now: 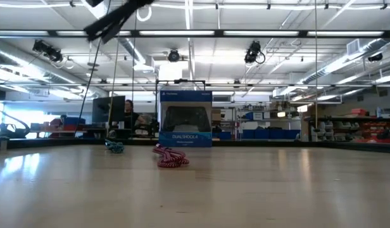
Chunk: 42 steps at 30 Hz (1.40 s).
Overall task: Pick and place USB-C Cables
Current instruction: Put the dark blue charger cable into the transparent bin
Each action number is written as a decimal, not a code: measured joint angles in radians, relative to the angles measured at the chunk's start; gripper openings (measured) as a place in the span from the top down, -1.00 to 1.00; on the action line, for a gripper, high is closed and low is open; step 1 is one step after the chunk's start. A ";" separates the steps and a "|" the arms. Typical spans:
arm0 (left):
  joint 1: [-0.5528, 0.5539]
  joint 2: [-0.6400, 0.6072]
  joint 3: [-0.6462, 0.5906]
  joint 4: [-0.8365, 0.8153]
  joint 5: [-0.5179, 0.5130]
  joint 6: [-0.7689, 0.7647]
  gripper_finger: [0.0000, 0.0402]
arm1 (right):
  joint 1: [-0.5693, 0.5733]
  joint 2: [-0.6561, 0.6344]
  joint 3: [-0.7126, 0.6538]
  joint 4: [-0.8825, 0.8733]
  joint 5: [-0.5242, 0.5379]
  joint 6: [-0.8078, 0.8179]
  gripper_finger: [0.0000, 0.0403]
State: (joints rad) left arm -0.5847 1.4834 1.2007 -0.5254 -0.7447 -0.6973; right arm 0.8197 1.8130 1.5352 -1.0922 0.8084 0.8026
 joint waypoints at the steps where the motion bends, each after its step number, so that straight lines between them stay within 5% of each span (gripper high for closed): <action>1: -0.011 0.000 0.000 0.047 -0.004 0.030 0.86 | 0.010 0.000 0.000 0.005 0.011 0.012 0.15; 9: -0.094 0.005 0.000 0.402 -0.100 0.306 0.84 | 0.030 -0.013 -0.064 0.188 0.202 -0.005 0.15; 14: -0.114 0.005 0.000 0.558 -0.096 0.438 0.84 | -0.036 -0.014 -0.072 0.489 0.221 -0.261 0.15; 18: -0.110 0.005 0.000 0.609 -0.093 0.505 0.84 | -0.104 -0.017 -0.072 0.811 0.128 -0.521 0.15; 22: -0.114 0.004 0.000 0.658 -0.079 0.574 0.83 | -0.166 -0.021 -0.072 0.999 -0.004 -0.618 0.15; 42: -0.087 0.002 0.000 0.715 0.027 0.586 0.82 | -0.228 -0.022 -0.072 1.167 -0.096 -0.746 0.19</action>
State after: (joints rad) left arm -0.6721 1.4849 1.2011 0.1900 -0.7173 -0.1112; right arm 0.5913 1.7915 1.4631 0.0749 0.7123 0.0566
